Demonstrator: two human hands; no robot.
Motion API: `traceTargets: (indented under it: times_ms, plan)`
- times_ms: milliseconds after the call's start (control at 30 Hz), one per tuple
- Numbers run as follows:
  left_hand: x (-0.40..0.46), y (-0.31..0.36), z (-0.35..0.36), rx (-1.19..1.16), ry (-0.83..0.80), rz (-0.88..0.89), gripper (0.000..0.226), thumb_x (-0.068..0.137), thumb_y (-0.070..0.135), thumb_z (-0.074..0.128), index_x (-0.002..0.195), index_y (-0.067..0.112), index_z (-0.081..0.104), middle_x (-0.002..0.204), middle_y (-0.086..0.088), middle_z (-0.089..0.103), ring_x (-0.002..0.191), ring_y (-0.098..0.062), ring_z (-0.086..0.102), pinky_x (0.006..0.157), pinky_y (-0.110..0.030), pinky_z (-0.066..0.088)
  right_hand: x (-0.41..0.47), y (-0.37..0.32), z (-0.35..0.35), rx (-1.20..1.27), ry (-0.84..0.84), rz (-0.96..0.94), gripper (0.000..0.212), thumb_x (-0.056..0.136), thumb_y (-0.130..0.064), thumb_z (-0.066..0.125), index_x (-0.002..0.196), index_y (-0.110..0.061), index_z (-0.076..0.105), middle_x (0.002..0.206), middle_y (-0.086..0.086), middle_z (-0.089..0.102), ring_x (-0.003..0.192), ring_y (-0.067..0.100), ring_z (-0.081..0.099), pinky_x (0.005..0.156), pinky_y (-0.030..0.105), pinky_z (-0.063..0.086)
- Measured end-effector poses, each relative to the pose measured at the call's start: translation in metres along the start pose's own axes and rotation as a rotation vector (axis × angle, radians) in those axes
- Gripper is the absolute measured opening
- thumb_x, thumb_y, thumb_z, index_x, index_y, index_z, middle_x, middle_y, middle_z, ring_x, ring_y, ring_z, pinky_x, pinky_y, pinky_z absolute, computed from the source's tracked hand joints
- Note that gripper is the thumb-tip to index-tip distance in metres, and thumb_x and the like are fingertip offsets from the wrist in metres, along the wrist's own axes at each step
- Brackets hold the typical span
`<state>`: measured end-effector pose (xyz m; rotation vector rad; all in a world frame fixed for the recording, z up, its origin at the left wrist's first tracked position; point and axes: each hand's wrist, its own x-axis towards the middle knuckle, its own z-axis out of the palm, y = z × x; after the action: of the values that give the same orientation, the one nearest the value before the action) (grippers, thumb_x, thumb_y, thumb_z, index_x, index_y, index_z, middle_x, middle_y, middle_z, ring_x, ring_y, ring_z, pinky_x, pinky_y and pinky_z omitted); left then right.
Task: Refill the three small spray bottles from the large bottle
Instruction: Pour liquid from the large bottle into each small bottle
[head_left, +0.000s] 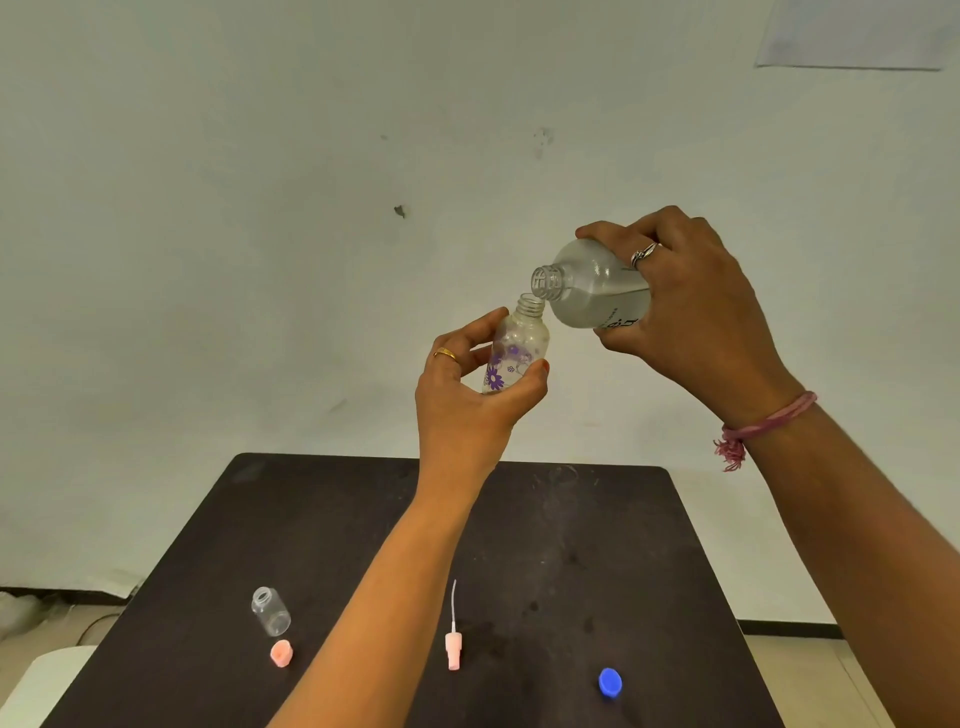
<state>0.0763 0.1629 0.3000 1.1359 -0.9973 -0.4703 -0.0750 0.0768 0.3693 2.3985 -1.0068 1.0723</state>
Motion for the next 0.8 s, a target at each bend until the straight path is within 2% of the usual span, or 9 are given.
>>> traceTargets:
  times_ms: [233, 567, 733, 800]
  plan:
    - [0.0006, -0.0003, 0.0006, -0.010, 0.001, -0.005, 0.048, 0.074, 0.017, 0.079, 0.107, 0.042, 0.055, 0.119, 0.008, 0.061, 0.099, 0.000, 0.060, 0.066, -0.006, 0.048, 0.0010, 0.0009, 0.0014, -0.023, 0.019, -0.021, 0.074, 0.062, -0.014, 0.083, 0.129, -0.021, 0.055, 0.107, 0.012, 0.056, 0.095, 0.030, 0.052, 0.073, 0.035, 0.043]
    - [-0.0003, -0.0009, 0.0009, 0.003, 0.002, -0.002, 0.047, 0.075, 0.018, 0.079, 0.110, 0.038, 0.056, 0.119, 0.007, 0.061, 0.100, -0.002, 0.061, 0.067, -0.005, 0.048, 0.0009, 0.0005, 0.0003, -0.037, 0.027, -0.031, 0.075, 0.061, -0.015, 0.084, 0.130, -0.019, 0.055, 0.108, 0.014, 0.056, 0.095, 0.032, 0.053, 0.074, 0.037, 0.046]
    - [-0.0011, -0.0013, 0.0014, -0.005, 0.005, -0.011, 0.048, 0.074, 0.018, 0.080, 0.111, 0.038, 0.056, 0.120, 0.007, 0.061, 0.100, -0.003, 0.061, 0.071, -0.011, 0.053, 0.0004, 0.0004, -0.0002, -0.036, 0.029, -0.034, 0.075, 0.060, -0.014, 0.085, 0.129, -0.019, 0.055, 0.108, 0.014, 0.056, 0.095, 0.032, 0.053, 0.074, 0.039, 0.047]
    - [-0.0015, -0.0010, 0.0011, -0.007, 0.010, -0.015, 0.048, 0.074, 0.018, 0.080, 0.112, 0.037, 0.056, 0.119, 0.007, 0.061, 0.101, -0.003, 0.061, 0.071, -0.010, 0.052, 0.0004, 0.0007, -0.0006, -0.039, 0.031, -0.034, 0.075, 0.061, -0.014, 0.084, 0.129, -0.019, 0.054, 0.108, 0.013, 0.056, 0.095, 0.032, 0.052, 0.074, 0.039, 0.047]
